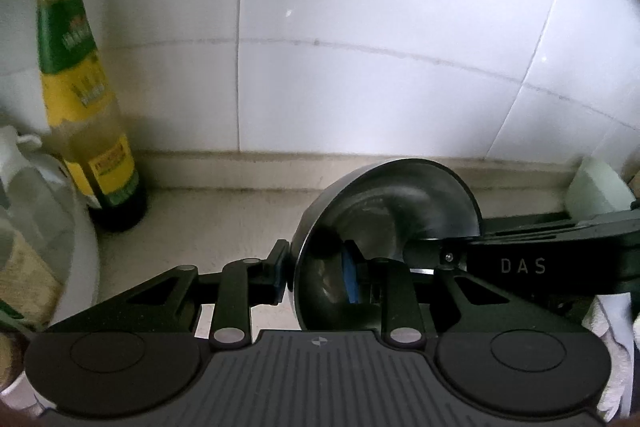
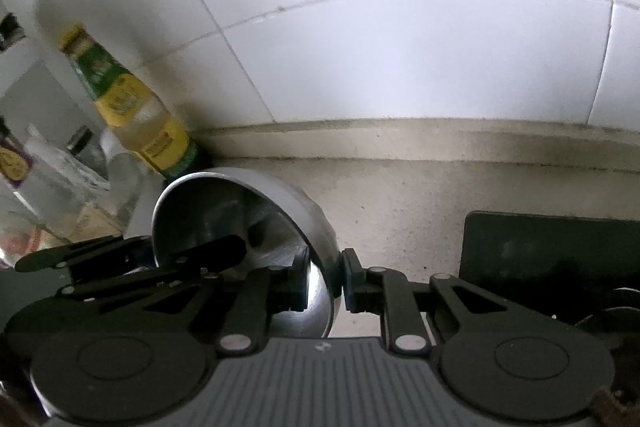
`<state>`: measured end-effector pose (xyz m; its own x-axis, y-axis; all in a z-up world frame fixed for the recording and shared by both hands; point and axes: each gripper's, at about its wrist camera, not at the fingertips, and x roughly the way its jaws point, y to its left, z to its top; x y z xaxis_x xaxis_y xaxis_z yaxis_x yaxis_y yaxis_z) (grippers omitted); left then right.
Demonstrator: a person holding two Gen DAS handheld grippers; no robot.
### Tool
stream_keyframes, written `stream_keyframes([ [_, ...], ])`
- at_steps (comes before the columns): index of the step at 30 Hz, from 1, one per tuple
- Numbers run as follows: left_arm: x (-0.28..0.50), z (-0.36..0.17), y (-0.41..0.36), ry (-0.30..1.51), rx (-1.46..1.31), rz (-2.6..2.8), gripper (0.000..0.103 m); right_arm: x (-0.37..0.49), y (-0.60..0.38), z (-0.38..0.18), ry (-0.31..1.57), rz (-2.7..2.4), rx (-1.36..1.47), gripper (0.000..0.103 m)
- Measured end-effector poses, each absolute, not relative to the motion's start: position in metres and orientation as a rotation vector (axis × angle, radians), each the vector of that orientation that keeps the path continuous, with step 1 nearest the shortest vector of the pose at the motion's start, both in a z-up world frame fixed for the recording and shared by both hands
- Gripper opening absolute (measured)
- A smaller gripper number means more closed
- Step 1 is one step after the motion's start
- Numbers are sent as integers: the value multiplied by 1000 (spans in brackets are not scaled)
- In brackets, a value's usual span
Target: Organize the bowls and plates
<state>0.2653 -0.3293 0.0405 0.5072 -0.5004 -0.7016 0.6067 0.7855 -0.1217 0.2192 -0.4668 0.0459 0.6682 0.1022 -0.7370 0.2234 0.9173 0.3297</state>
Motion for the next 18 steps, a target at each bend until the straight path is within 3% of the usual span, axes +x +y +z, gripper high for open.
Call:
stream_keyframes([
  [10, 212, 80, -305, 733, 137, -696, 39, 177, -447, 90, 780, -41, 403, 16],
  [18, 170, 83, -283, 742, 150, -731, 44, 136, -431, 96, 833, -4, 409, 16],
])
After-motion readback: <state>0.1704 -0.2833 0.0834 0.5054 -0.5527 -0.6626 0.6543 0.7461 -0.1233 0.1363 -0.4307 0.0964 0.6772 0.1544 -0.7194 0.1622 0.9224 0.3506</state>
